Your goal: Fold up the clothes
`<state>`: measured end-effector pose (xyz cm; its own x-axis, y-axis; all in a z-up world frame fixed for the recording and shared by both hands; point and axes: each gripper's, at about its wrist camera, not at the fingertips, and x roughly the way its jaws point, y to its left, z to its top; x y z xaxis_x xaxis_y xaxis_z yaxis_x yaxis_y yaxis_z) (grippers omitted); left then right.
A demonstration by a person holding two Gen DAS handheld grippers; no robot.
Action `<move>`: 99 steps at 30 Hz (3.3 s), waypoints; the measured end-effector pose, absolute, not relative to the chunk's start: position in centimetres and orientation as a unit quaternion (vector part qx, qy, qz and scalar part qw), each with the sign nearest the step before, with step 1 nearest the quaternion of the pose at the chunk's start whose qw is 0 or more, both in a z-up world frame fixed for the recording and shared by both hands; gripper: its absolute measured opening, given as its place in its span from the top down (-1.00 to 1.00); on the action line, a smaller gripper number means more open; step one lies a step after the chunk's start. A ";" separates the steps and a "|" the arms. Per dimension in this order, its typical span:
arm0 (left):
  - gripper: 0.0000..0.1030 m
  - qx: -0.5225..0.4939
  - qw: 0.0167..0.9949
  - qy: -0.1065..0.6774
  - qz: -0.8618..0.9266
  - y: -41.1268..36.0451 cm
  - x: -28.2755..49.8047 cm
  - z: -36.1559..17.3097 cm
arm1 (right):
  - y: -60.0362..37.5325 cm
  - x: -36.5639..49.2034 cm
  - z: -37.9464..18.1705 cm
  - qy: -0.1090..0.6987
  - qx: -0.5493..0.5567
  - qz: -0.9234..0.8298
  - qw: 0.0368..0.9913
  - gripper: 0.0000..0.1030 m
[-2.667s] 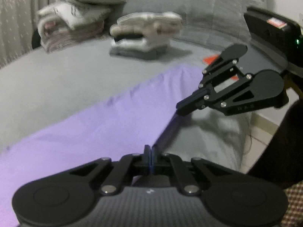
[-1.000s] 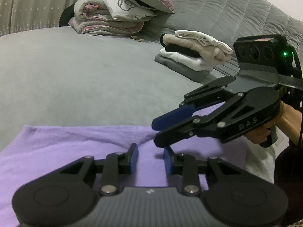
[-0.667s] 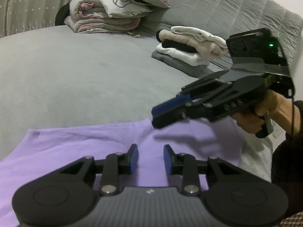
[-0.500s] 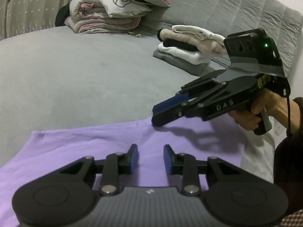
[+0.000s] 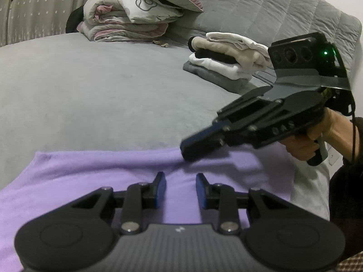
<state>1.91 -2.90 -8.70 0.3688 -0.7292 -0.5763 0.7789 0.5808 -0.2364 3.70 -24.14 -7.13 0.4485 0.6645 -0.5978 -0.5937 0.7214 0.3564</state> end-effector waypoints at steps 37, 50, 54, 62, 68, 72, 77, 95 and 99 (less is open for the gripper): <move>0.93 0.041 0.924 0.286 -0.249 2.2 5.4 -7.6 | -25.6 0.5 -7.2 0.324 -0.100 0.215 0.916 1.00; 0.85 0.061 0.928 0.293 -0.221 1.2 6.1 -8.3 | -26.0 0.1 -7.7 0.325 -0.094 0.180 0.923 0.62; 0.79 0.054 0.929 0.295 -0.219 1.2 6.1 -8.2 | -26.6 -1.3 -6.9 0.323 -0.086 0.170 0.927 0.38; 0.80 0.054 0.930 0.293 -0.215 1.1 5.9 -8.3 | -26.0 -2.0 -7.7 0.343 -0.090 0.161 0.921 0.44; 0.91 0.048 0.939 0.277 -0.198 1.2 5.4 -8.2 | -25.8 -2.3 -7.5 0.320 -0.086 0.123 0.935 1.00; 0.90 0.055 0.936 0.291 -0.192 0.9 5.7 -8.5 | -26.3 -1.7 -8.3 0.332 -0.095 0.103 0.933 1.00; 0.55 0.069 0.938 0.286 -0.181 0.5 5.2 -7.9 | -26.1 -2.1 -7.8 0.311 -0.093 0.088 0.942 0.73; -0.59 0.110 0.901 0.289 -0.305 2.5 -0.9 -8.5 | -22.2 -5.4 -9.1 0.283 -0.093 0.195 0.934 -0.31; -0.59 0.076 0.911 0.297 -0.275 5.6 -0.7 -8.6 | -26.2 -6.0 -9.2 0.287 -0.055 0.154 0.944 -0.32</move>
<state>-0.72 5.64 -8.59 0.6724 -0.4568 -0.5824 0.5471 0.8367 -0.0247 -6.03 -26.22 -9.16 0.7882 0.2584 -0.5585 -0.3218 0.9467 -0.0162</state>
